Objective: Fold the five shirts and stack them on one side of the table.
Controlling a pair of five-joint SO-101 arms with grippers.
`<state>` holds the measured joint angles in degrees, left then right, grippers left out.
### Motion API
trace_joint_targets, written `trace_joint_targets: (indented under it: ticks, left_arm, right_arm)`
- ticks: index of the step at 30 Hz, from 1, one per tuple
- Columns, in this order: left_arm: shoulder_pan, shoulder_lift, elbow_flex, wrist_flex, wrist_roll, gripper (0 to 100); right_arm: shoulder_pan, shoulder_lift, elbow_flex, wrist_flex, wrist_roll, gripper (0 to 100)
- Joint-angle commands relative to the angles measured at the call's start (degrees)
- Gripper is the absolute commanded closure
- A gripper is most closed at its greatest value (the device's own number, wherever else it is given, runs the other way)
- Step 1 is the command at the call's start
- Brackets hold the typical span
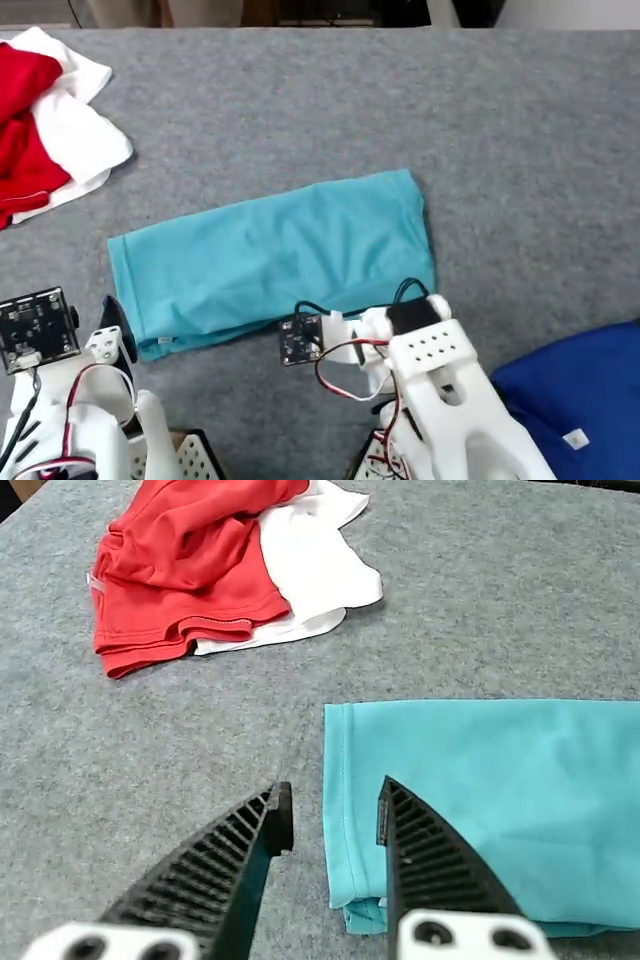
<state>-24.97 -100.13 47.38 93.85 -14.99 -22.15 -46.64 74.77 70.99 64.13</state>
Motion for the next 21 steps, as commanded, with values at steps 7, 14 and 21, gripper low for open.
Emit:
trace_joint_targets:
  ticks: [7, 14, 21]
  left_arm:
    - [-0.3, 1.5, 0.1, -1.3, 0.3, 85]
    - [-0.3, 1.5, 0.1, -1.3, 0.2, 85]
    - [-0.3, 1.5, 0.1, -1.2, 0.2, 85]
  right_arm:
    - [-0.5, -1.1, 1.6, -3.7, -0.7, 95.1]
    - [1.1, -1.2, 1.5, -6.5, -0.7, 99.2]
    - [6.2, -1.5, 1.0, -9.2, -0.6, 99.2]
